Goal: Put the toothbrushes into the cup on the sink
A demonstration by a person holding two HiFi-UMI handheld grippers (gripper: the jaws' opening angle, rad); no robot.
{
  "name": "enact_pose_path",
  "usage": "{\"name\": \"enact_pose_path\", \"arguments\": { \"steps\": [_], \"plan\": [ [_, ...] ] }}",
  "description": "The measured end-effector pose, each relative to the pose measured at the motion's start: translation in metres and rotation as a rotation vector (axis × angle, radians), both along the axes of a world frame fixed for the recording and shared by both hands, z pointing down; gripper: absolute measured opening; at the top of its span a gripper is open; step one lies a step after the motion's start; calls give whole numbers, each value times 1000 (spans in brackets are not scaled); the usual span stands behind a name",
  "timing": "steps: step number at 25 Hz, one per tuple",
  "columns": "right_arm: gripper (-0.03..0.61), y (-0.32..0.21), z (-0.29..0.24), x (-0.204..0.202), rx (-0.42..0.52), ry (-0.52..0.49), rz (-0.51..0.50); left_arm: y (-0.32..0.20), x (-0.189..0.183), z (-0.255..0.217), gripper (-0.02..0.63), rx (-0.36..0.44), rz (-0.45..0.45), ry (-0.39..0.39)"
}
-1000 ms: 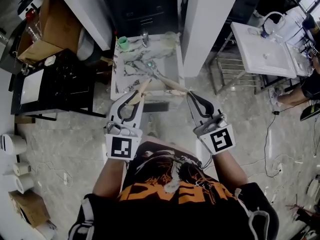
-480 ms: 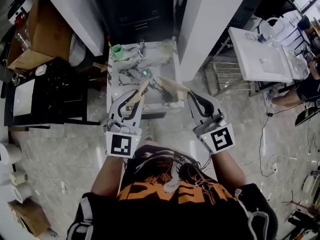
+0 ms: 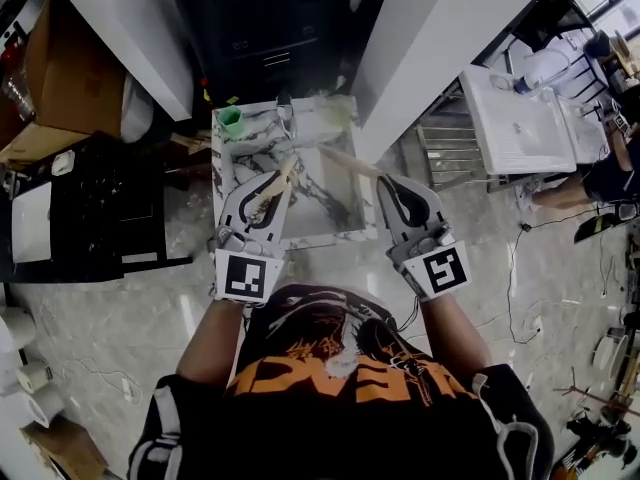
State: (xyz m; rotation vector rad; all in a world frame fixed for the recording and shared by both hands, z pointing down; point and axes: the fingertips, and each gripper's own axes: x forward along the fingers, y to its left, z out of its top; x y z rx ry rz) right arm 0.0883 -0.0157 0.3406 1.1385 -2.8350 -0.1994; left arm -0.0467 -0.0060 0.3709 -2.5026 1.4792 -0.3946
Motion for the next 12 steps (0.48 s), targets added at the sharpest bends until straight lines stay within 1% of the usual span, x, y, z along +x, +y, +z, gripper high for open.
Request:
{"name": "enact_pose_path", "arguments": {
  "steps": [2, 6, 12],
  "plan": [
    [15, -13, 6, -9, -8, 19, 7, -15, -11, 6, 74, -2, 6, 9],
    [15, -35, 6, -29, -21, -8, 32, -37, -29, 11, 74, -18, 25, 16],
    [15, -59, 17, -36, -48, -28, 36, -62, -35, 15, 74, -30, 34, 17]
  ]
}}
